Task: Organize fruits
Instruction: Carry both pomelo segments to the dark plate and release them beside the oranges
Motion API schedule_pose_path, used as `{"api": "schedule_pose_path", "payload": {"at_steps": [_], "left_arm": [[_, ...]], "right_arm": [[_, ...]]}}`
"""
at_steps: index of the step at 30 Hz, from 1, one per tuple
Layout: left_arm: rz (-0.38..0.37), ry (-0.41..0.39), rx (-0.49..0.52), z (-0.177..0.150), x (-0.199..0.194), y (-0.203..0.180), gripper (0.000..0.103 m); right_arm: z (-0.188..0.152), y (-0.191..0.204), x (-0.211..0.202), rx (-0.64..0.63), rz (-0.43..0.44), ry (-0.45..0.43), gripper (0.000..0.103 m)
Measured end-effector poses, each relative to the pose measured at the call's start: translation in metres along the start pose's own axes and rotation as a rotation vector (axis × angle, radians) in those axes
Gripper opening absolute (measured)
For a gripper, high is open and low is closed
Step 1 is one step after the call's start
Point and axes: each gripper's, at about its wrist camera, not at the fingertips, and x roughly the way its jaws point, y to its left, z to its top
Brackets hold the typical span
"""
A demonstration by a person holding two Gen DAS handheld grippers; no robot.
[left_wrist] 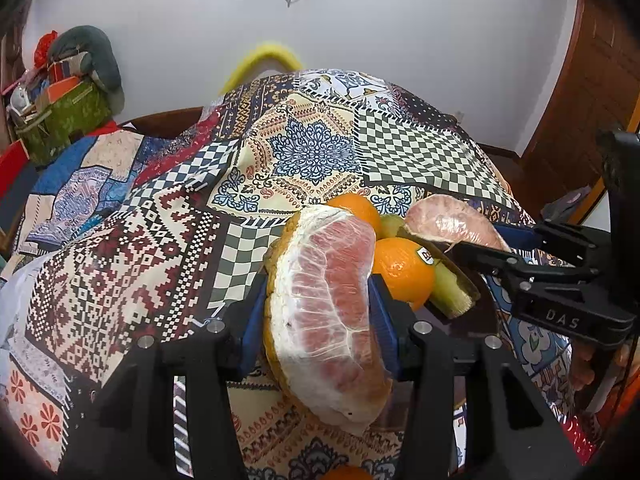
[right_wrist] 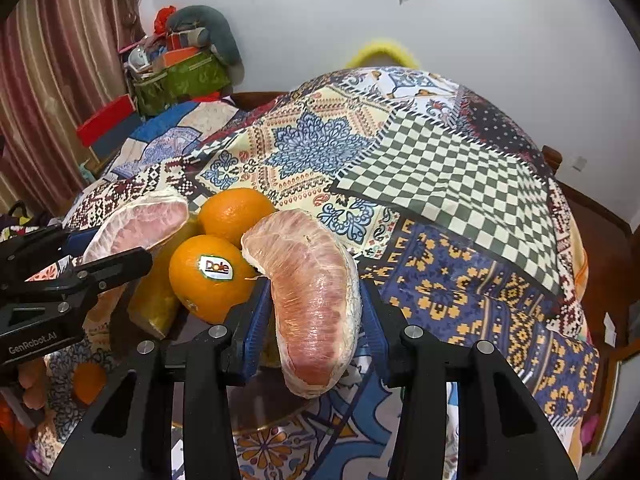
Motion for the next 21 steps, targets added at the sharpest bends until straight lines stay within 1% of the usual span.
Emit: {"api": "schedule_pose_path", "payload": {"at_steps": [2, 9, 16, 21], "left_arm": [[0.002, 0.008, 0.002, 0.0004, 0.0038, -0.0002, 0.049], [0.022, 0.017, 0.024, -0.0008, 0.0090, -0.0033, 0.049], [0.005, 0.036, -0.011, -0.0011, 0.0118, 0.0021, 0.050], [0.012, 0.040, -0.016, -0.0011, 0.0117, 0.0033, 0.050]], "right_arm": [[-0.0004, 0.0004, 0.0036, -0.003, 0.018, 0.008, 0.041], [-0.0009, -0.0002, 0.0095, -0.013, 0.024, 0.018, 0.041], [-0.0009, -0.0015, 0.0097, -0.014, 0.026, 0.024, 0.043], [-0.0026, -0.0014, 0.0089, -0.018, 0.025, 0.030, 0.043]]}}
